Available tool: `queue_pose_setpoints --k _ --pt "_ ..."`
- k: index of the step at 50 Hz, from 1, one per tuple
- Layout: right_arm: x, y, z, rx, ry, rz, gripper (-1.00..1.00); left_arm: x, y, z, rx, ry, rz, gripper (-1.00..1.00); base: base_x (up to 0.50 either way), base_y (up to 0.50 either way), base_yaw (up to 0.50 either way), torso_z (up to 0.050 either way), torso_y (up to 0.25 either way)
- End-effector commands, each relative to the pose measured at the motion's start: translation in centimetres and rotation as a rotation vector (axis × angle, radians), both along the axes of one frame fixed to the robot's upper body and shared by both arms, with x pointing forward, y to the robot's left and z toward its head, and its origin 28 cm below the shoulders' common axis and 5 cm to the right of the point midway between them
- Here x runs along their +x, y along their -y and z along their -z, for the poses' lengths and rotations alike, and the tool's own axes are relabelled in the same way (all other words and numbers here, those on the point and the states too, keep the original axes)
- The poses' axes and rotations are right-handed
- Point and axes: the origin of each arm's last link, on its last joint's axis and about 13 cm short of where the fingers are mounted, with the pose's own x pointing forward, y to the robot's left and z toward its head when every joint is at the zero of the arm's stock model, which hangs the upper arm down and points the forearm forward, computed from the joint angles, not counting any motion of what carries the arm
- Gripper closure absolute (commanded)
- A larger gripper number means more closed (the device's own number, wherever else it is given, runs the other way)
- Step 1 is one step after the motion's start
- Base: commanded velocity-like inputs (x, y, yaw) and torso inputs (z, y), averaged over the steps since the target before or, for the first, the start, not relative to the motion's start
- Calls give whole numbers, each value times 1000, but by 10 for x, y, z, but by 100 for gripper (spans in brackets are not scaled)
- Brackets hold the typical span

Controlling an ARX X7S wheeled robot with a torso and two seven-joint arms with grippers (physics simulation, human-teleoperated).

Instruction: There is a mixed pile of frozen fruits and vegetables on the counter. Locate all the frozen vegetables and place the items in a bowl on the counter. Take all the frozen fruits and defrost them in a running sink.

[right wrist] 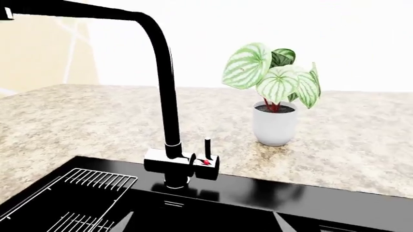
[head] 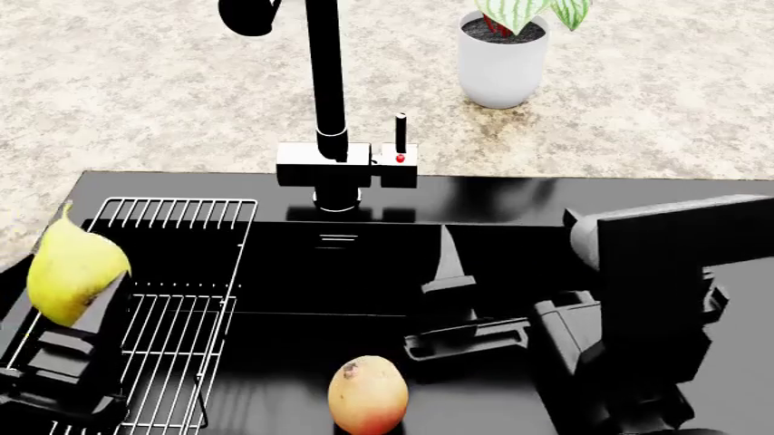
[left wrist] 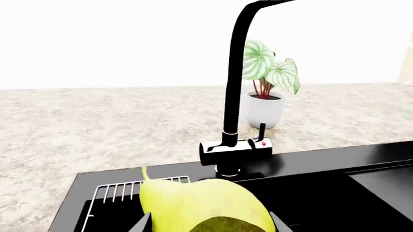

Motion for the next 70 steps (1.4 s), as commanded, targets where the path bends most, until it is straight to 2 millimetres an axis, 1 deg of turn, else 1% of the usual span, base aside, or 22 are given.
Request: queue_pose_setpoints --k 1,3,6,9,14,18,20,25,32,35,38,41,44,46,50,57,63,70 --pt "-35 13 -19 -16 37 85 -100 15 22 -6 0 -25 119 100 0 0 0 0 0" --pt "-35 16 -22 -13 39 102 -100 18 34 -4 13 -38 172 100 0 0 0 0 0" --pt "-39 19 -26 -18 48 114 -100 21 42 -3 -15 -69 221 100 0 0 0 0 0" --pt "-43 23 -23 -8 42 145 -100 27 49 1 -7 -82 249 100 0 0 0 0 0" --pt "-51 26 -27 -14 58 159 -100 32 61 2 -23 -125 323 100 0 0 0 0 0" --pt "-56 26 -27 -19 56 160 -100 34 71 5 16 -129 359 100 0 0 0 0 0" --pt "-57 26 -27 -18 58 162 -100 35 75 4 24 -130 377 100 0 0 0 0 0" --pt "-58 30 -33 -18 79 177 -100 47 82 10 49 -163 391 100 0 0 0 0 0" --pt "-54 33 -31 -15 74 196 -100 56 95 14 72 -182 439 100 0 0 0 0 0" --pt "-51 34 -25 -11 54 197 -100 54 101 22 88 -206 479 100 0 0 0 0 0" --pt "-52 35 -28 -6 55 201 -100 60 106 26 103 -242 502 100 0 0 0 0 0" --pt "-53 35 -34 -11 68 204 -100 66 108 33 118 -266 505 100 0 0 0 0 0" --pt "-54 35 -36 -16 74 205 -100 69 112 35 137 -288 522 100 0 0 1 0 0" --pt "-56 34 -35 -15 74 204 -100 70 116 36 166 -296 555 100 0 0 0 0 0" --pt "-54 33 -30 -18 57 194 -100 73 121 30 165 -296 572 100 0 0 0 0 0" --pt "-55 33 -26 -17 43 188 -100 75 129 35 194 -307 599 100 0 0 0 0 1" --pt "-54 33 -24 -17 36 182 -100 77 135 34 203 -312 612 100 0 0 0 0 0" --pt "-56 32 -22 -15 33 180 -100 84 140 38 245 -349 624 100 0 0 0 1 0"
